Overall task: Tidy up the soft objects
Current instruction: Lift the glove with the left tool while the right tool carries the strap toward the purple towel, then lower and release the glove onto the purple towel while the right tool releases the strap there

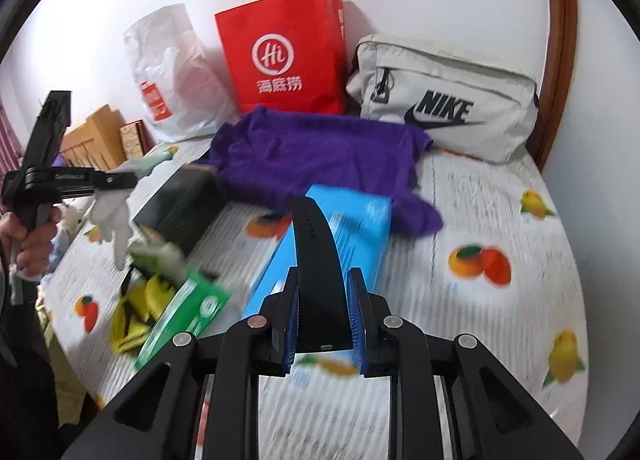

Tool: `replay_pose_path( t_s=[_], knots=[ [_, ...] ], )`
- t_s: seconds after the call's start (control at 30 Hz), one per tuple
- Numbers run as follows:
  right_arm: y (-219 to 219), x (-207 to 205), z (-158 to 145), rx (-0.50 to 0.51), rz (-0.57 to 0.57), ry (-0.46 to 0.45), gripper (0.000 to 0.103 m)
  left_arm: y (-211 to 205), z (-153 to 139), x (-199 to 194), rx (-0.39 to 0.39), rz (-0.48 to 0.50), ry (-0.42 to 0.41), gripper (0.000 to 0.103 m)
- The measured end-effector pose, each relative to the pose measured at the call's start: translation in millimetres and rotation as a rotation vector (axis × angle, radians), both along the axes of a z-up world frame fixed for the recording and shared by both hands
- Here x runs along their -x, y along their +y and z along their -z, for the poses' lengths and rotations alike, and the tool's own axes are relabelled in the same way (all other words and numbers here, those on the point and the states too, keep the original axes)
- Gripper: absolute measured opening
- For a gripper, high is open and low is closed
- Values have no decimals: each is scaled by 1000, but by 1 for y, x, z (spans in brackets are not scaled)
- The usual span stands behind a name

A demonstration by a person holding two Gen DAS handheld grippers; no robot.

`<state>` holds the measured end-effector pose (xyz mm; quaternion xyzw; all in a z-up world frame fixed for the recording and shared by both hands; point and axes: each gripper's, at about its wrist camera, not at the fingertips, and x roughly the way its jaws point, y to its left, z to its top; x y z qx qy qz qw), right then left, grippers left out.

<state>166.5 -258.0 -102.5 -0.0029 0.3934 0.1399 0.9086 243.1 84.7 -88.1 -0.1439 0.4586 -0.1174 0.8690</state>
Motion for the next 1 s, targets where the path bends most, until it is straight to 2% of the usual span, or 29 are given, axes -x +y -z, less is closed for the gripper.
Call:
replay_pose_path(
  t_s=[0.3, 0.4, 0.57, 0.77, 1.0],
  knots=[
    [6, -77, -15, 11, 26, -32, 22, -5, -26, -47, -14, 22, -52, 11],
    [9, -104, -15, 13, 44, -30, 22, -9, -29, -66, -27, 22, -53, 11],
    [13, -142, -14, 35, 68, -25, 22, -16, -29, -103, 1, 44, -52, 11],
    [11, -177, 2, 51, 77, 22, 22, -33, -20, -145, -2, 57, -38, 11],
    [6, -204, 31, 82, 72, 79, 22, -44, 17, -189, -5, 55, 50, 11]
  ],
)
